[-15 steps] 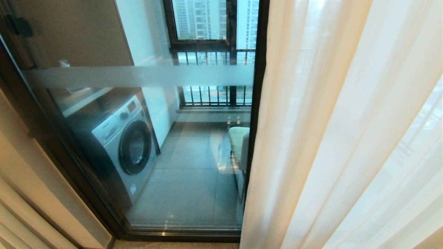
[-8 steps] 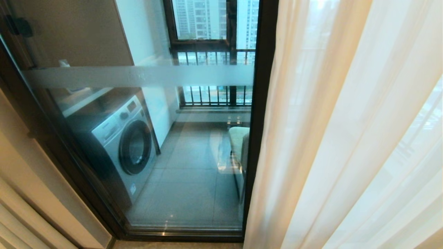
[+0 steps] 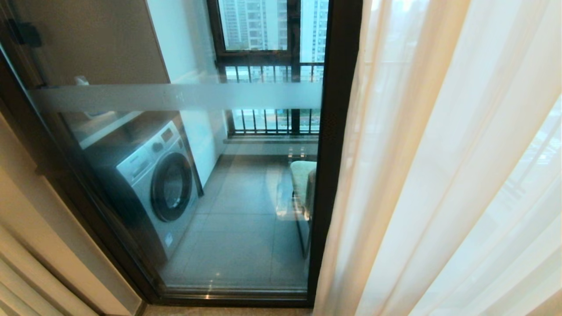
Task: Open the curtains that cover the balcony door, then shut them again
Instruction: Close the inner curtains on both sides
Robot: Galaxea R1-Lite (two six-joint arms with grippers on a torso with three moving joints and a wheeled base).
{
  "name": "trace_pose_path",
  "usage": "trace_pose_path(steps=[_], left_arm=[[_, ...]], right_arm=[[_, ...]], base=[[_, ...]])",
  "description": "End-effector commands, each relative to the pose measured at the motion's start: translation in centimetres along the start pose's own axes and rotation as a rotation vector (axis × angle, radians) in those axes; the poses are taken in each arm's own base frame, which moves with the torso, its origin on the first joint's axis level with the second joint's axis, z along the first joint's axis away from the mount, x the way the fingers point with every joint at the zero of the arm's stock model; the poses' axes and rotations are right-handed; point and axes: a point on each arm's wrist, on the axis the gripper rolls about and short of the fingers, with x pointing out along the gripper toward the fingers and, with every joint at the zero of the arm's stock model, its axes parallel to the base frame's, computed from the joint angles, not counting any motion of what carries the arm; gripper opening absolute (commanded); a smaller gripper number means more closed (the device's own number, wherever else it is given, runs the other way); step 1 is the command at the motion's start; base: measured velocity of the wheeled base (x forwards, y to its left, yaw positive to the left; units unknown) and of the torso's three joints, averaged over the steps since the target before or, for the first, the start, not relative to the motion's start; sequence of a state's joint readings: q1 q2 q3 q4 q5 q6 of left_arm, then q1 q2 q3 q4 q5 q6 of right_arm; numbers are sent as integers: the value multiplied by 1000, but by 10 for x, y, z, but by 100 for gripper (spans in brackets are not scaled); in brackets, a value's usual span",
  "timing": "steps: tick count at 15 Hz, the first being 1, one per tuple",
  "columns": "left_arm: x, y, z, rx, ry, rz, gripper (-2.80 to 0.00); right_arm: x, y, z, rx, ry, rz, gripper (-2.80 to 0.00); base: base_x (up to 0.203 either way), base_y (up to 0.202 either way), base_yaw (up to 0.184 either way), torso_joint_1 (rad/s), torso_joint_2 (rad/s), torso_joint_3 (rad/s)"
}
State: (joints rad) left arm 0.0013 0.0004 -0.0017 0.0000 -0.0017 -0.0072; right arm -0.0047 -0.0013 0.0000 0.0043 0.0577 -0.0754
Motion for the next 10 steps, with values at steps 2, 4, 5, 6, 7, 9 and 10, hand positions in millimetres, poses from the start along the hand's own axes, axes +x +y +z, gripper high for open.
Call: trace_pose_path(steps=[2, 4, 5, 6, 7, 9, 10], left_arm=[[0, 0, 0, 0, 0, 0, -280], [0, 0, 0, 0, 0, 0, -280], [0, 0, 0, 0, 0, 0, -280], [0, 0, 0, 0, 0, 0, -280], [0, 0, 0, 0, 0, 0, -280], [0, 0, 0, 0, 0, 0, -280], [0, 0, 0, 0, 0, 0, -280]], right_arm=[[0, 0, 0, 0, 1, 1, -280], [0, 0, 0, 0, 1, 1, -280], [0, 0, 0, 0, 1, 1, -280], [0, 0, 0, 0, 1, 1, -280], [0, 0, 0, 0, 1, 1, -280], [0, 0, 0, -1, 0, 1, -280], [0, 0, 0, 0, 1, 1, -280]], base=[[0, 0, 0, 0, 0, 0], [0, 0, 0, 0, 0, 0], [0, 0, 0, 0, 0, 0], [0, 0, 0, 0, 0, 0], [0, 0, 0, 0, 0, 0], [0, 0, 0, 0, 0, 0], [0, 0, 0, 0, 0, 0]])
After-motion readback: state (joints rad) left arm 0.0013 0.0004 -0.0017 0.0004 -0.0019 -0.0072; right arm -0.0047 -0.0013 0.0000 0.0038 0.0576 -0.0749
